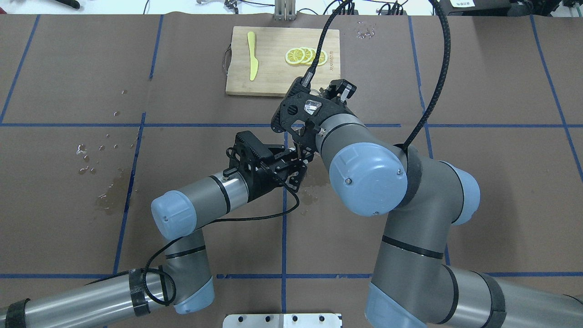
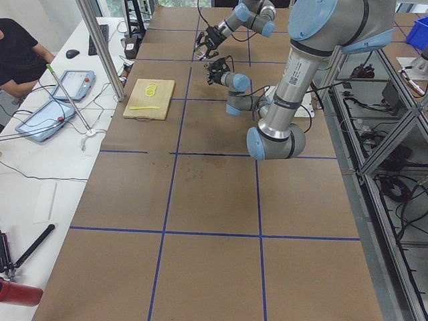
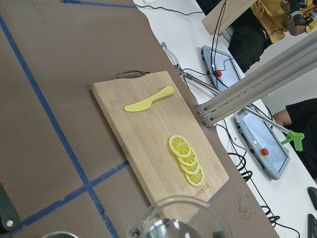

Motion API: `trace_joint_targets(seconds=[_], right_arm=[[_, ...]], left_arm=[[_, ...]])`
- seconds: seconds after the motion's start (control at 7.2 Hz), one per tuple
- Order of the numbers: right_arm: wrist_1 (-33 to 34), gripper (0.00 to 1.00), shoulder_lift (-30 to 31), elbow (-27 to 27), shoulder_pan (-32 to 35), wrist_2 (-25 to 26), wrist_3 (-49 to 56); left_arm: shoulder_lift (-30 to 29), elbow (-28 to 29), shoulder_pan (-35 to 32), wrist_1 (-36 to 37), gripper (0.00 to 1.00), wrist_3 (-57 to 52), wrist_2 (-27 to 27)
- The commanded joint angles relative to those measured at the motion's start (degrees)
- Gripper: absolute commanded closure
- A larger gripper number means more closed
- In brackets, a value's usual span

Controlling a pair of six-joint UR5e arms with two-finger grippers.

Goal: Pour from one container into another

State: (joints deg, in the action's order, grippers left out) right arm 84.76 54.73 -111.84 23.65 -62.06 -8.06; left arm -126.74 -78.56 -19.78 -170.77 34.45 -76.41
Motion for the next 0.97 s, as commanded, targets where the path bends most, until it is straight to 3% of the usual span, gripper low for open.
trace_joint_targets(seconds=[0.0, 0.83], right_arm=[[0.4, 1.0, 0.1, 0.0, -0.4, 1.3, 2.1], [0.4, 1.0, 0.9, -0.6, -2.8, 6.8, 7.6]], left_arm=[[0.0, 0.0, 0.0, 0.0, 1.0, 0.0, 0.0], [0.1, -0.1, 0.0, 0.0, 1.0, 0.0, 0.0]])
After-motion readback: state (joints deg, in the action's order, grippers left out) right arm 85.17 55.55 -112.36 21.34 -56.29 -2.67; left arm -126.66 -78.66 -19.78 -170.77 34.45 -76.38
